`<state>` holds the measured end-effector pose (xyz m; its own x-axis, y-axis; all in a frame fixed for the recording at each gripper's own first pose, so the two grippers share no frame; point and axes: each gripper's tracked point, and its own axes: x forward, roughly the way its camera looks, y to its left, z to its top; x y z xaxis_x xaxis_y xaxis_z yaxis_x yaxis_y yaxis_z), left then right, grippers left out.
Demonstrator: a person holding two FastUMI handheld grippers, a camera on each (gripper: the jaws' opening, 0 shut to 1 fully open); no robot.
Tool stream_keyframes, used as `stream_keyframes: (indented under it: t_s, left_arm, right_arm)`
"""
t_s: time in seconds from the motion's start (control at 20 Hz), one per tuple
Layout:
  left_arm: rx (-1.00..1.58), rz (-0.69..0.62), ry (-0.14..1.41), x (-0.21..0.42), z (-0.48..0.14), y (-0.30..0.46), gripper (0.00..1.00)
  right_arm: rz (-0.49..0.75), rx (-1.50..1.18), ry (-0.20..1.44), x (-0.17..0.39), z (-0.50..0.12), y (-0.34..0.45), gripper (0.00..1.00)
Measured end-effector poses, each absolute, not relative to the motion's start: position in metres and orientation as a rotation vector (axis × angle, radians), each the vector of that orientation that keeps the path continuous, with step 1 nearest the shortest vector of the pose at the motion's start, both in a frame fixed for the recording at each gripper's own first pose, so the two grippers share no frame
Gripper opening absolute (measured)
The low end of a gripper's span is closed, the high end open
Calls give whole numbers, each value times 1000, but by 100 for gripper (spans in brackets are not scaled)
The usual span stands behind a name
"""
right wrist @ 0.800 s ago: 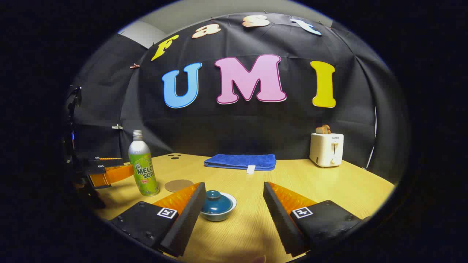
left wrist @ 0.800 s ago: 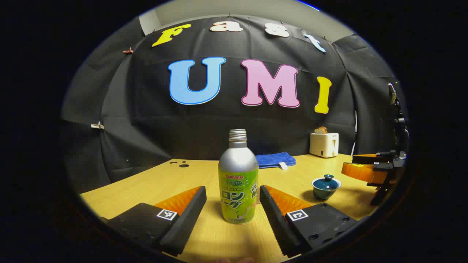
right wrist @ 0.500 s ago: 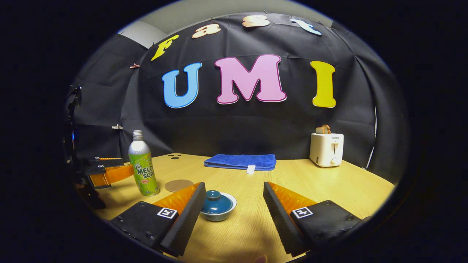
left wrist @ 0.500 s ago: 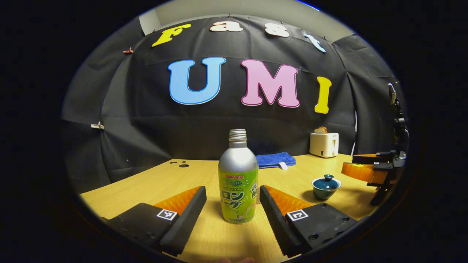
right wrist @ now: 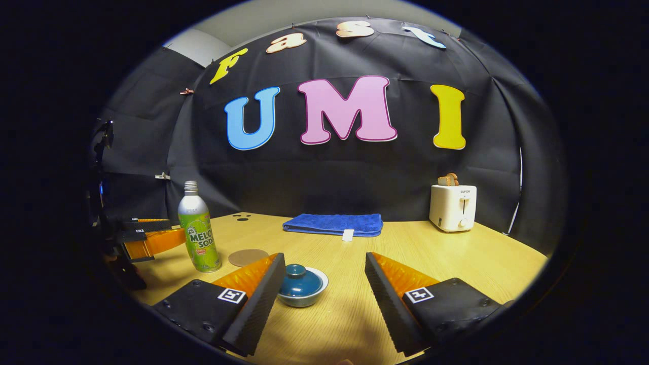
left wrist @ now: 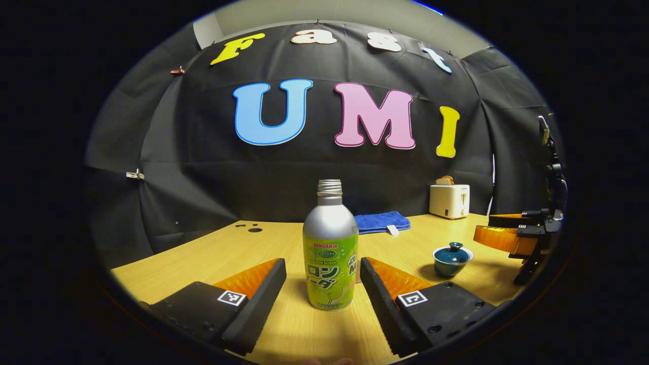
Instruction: Open the teacup lid with one hand, grasp the water bottle and pour water into the teacup with the other hand; after pouring, place the water bottle on the coaster and then close the teacup lid.
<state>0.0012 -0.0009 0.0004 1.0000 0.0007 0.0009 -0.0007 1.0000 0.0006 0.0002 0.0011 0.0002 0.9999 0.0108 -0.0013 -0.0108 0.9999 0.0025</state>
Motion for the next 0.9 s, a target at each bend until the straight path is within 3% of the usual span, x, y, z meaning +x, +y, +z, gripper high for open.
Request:
stream_keyframes:
  t_s: [0.15,0.35,0.6,0.65,0.7,0.75,0.9]
  left_arm:
    - [1,1,-1,1,1,-1,93]
    - [1,1,-1,2,1,-1,93]
    - [1,1,-2,2,1,-2,93]
    - [1,2,-1,2,1,-2,93]
    - [1,1,-2,2,0,-2,93]
    - [1,1,-2,2,1,-1,93]
    - [1,2,-2,2,1,-2,93]
  right_arm:
    - [49,6,8,2,-1,9,97]
    - [115,46,66,16,-9,23,83]
    - [150,95,160,31,-22,33,76]
    - [147,84,166,33,-23,33,71]
    - [145,71,168,36,-23,32,59]
    - [140,54,167,37,-22,33,68]
    - [151,15,181,41,-22,38,60]
